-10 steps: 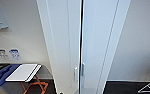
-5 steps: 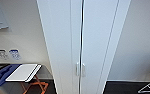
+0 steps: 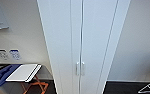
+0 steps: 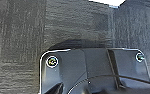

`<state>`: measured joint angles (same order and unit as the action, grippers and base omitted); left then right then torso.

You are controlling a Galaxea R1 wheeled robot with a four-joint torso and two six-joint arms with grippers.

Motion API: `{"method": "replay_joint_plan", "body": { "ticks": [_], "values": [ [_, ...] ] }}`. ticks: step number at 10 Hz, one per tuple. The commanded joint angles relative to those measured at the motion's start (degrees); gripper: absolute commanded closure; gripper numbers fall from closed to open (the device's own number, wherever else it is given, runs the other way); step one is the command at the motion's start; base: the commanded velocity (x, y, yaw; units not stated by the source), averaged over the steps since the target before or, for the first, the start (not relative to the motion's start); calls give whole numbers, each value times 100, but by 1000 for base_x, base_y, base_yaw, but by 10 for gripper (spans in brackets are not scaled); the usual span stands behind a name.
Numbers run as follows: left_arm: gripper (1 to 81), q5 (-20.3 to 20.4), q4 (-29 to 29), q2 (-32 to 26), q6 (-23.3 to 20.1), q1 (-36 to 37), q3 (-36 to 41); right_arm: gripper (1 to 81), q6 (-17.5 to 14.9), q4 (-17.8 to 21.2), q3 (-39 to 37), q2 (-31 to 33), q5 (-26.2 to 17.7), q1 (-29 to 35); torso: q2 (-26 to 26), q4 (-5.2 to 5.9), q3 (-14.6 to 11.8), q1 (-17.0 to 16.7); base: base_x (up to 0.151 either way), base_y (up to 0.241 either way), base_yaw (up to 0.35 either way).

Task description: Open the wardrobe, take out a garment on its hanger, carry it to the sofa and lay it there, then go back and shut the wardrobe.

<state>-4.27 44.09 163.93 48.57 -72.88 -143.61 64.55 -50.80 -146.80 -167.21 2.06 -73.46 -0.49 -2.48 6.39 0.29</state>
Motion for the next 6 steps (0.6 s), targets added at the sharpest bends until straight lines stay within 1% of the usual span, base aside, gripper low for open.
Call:
{"method": "replay_joint_plan", "body": {
  "ticks": [1,2,3,5,6],
  "values": [
    [10,803,872,386,-102,-539,-658,10,-205,-800,-927,-491,-136,-727,0,0,0,0,0,0,0],
    [10,875,890,492,-93,-688,-845,10,-338,-835,-1007,-527,-136,-1000,0,0,0,0,0,0,0],
    [10,857,890,658,-93,-759,-1002,10,-522,-844,-999,-544,-118,-1201,0,0,-2,-2,0,0,0],
    [10,769,829,905,-68,-874,-1170,10,-645,-853,-946,-588,-48,-1483,-5,0,-6,-9,0,0,0],
    [10,577,811,993,-23,-891,-1188,10,-689,-853,-946,-615,-48,-1545,-7,0,-9,-11,0,0,0]
  ]
}}
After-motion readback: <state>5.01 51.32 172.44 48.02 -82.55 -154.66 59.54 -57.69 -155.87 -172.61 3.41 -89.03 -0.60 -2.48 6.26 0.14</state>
